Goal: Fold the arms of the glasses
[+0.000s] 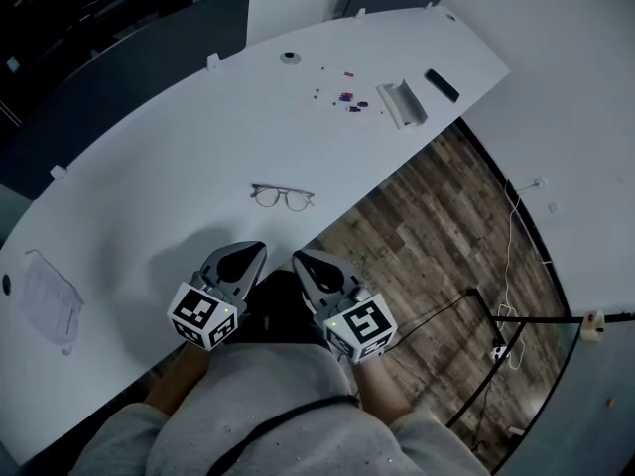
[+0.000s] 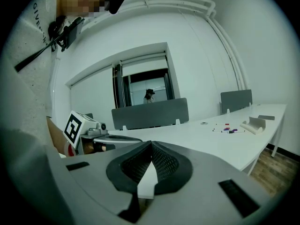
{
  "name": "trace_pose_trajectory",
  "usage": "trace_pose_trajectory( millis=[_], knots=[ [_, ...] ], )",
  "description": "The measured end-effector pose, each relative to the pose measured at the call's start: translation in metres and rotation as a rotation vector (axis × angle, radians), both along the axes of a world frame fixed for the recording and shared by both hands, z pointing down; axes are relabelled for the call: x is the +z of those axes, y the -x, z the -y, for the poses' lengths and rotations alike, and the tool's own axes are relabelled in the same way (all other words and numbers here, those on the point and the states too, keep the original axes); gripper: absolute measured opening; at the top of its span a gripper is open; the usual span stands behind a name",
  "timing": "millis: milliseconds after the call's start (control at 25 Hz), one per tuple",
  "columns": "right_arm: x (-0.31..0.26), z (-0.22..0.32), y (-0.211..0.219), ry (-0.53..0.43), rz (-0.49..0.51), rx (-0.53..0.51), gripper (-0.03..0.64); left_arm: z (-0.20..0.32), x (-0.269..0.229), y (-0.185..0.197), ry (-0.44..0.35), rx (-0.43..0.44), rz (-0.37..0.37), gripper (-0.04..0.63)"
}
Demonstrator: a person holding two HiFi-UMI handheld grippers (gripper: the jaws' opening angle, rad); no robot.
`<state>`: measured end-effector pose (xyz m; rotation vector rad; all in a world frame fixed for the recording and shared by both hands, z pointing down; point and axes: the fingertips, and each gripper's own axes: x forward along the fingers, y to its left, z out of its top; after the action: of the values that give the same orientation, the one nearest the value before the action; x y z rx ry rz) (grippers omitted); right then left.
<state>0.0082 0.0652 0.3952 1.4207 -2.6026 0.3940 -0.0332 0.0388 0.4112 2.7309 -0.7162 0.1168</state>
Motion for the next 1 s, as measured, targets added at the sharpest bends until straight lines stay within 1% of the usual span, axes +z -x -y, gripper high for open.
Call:
trace_pose_trajectory(
  millis=[280,720,1000],
  knots=[
    [0.008,-0.01,0.003,0.012,-0.003,0.023,0.018,-0.009,0.009,0.004,0.021,0.006,0.003,0.015],
    [0.006,-0.013,0.018,0.007,-0.002,-0.01,0.018,-0.01,0.008,0.018,0.018,-0.01,0.005,0.015],
    [0.004,-0.012,0.015,0.015,0.002,-0.015,0.018,-0.007,0.009,0.017,0.028,-0.011,0.001,0.015]
  ],
)
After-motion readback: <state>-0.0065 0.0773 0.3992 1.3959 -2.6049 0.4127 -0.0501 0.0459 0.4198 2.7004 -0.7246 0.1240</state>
